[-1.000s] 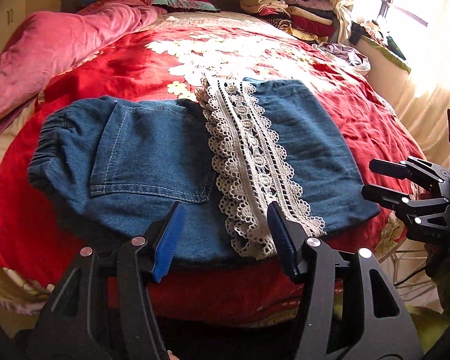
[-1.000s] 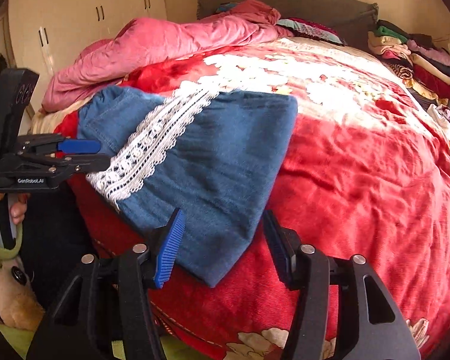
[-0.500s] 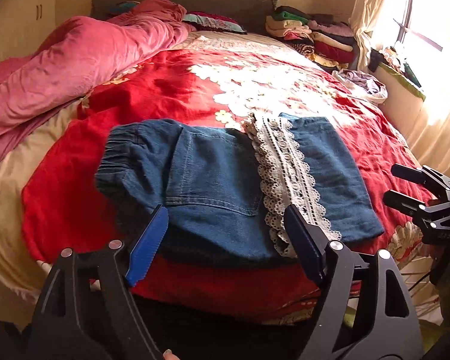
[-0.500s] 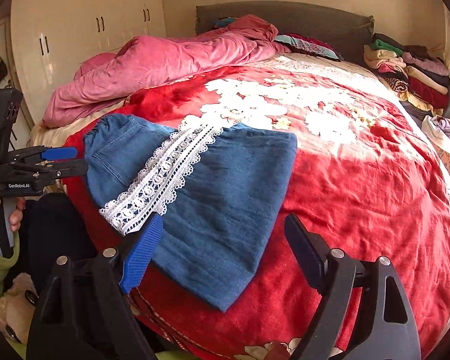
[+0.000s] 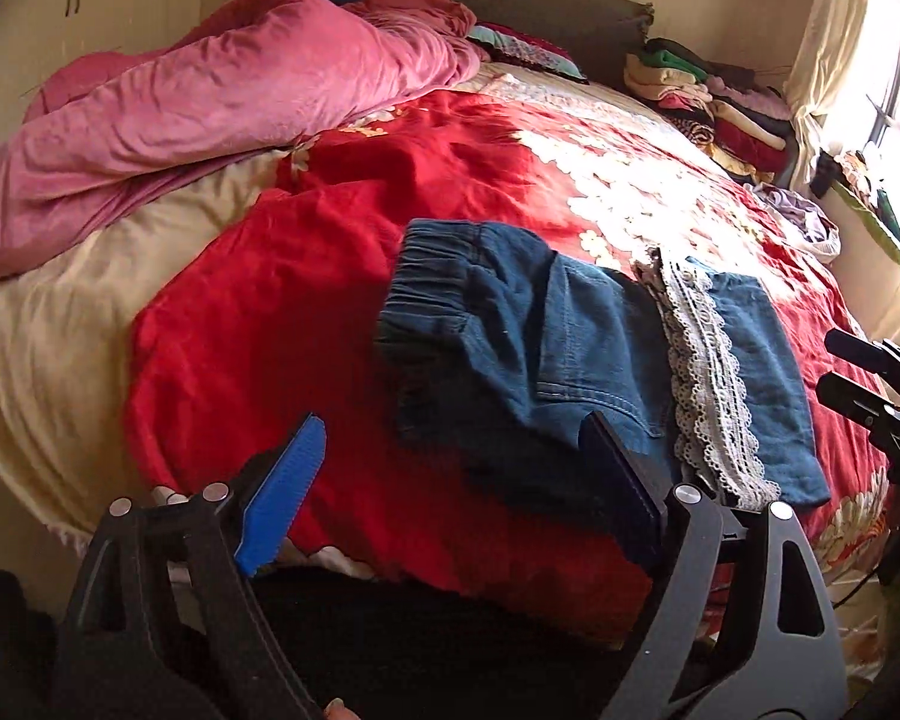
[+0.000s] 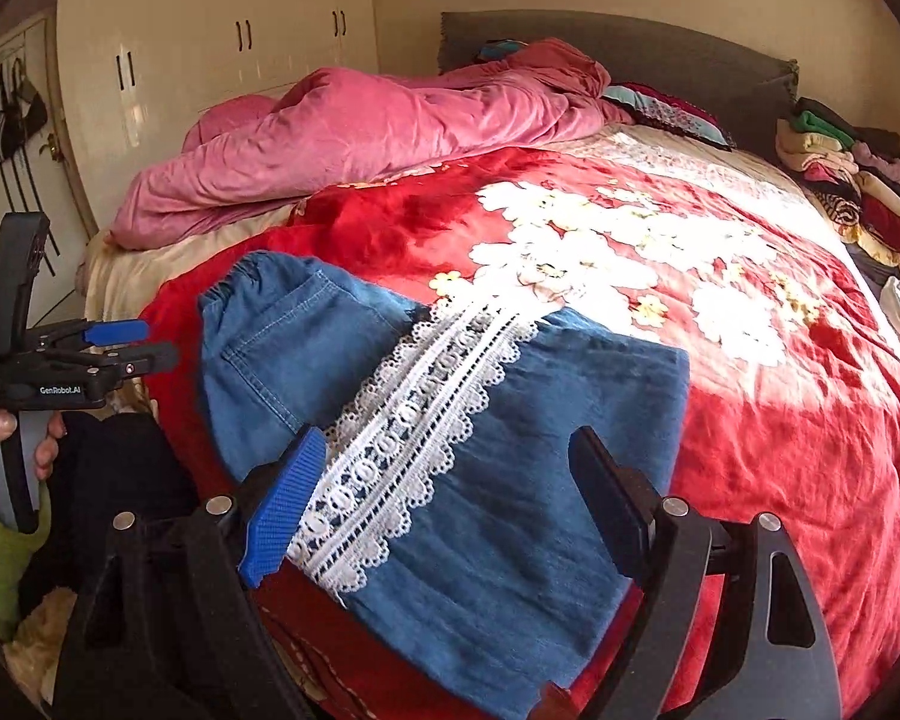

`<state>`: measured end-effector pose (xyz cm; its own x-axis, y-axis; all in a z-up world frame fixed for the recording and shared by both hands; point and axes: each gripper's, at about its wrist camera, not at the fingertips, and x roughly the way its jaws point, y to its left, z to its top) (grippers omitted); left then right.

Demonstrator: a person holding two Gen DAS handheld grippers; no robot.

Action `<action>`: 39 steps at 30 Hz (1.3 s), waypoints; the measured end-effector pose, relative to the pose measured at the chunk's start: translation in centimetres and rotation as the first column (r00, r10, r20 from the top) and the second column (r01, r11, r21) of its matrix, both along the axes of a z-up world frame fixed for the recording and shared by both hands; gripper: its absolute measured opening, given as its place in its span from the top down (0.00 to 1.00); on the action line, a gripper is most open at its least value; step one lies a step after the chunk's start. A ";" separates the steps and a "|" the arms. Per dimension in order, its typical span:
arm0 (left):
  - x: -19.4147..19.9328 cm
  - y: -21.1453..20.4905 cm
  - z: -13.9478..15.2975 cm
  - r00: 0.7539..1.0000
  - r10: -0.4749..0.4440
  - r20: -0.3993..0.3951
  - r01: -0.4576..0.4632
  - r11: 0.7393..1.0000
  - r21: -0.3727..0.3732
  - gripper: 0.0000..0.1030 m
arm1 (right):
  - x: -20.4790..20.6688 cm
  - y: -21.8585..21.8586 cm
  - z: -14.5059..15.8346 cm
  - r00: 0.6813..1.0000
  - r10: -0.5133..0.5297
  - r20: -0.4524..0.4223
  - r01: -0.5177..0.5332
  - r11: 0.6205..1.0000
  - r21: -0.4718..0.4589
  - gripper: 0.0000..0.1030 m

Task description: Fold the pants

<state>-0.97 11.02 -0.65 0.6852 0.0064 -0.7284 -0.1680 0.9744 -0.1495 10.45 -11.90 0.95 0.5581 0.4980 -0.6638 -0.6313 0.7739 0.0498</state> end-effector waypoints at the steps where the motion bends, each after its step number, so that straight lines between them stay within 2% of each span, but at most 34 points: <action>1: -0.1 0.3 -0.2 1.000 0.005 -0.001 -0.005 1.000 -0.008 0.23 | 0.3 0.7 0.0 1.000 0.016 -0.004 -0.016 1.000 -0.002 0.20; 7: 0.4 1.3 -1.4 1.000 -0.004 -0.027 0.003 0.998 -0.068 0.23 | 2.4 4.5 0.3 0.995 0.096 -0.017 -0.096 0.995 0.006 0.20; 12: 1.0 1.1 -2.8 0.998 -0.040 -0.056 0.031 0.988 -0.153 0.24 | 4.4 7.3 1.0 0.987 0.156 -0.024 -0.156 0.988 0.013 0.20; 16: 1.6 1.2 -3.5 0.996 -0.064 -0.069 0.045 0.969 -0.243 0.38 | 5.7 9.7 1.6 0.974 0.223 -0.022 -0.223 0.975 -0.001 0.20; 20: 2.2 1.4 -4.6 0.994 -0.075 -0.081 0.045 0.945 -0.323 0.54 | 7.1 12.3 1.5 0.951 0.301 -0.064 -0.302 0.953 0.002 0.20; 24: 2.5 0.8 -5.0 0.992 -0.088 -0.087 0.056 0.947 -0.316 0.63 | 8.4 14.9 0.9 0.932 0.344 -0.112 -0.347 0.938 -0.008 0.20; 33: 2.6 1.2 -5.6 0.992 -0.092 -0.088 0.058 0.941 -0.334 0.63 | 9.0 20.8 -1.2 0.864 0.462 -0.199 -0.482 0.874 -0.064 0.20; 39: 2.6 1.4 -5.8 0.992 -0.084 -0.090 0.046 0.934 -0.355 0.62 | 9.8 23.2 -3.0 0.847 0.470 -0.248 -0.501 0.862 -0.076 0.21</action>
<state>1.63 12.42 -6.47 0.5972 -0.3045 -0.7420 -0.1386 0.8721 -0.4694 20.28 11.31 -2.03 0.1049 0.5664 -0.8174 -0.9135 0.3798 0.1459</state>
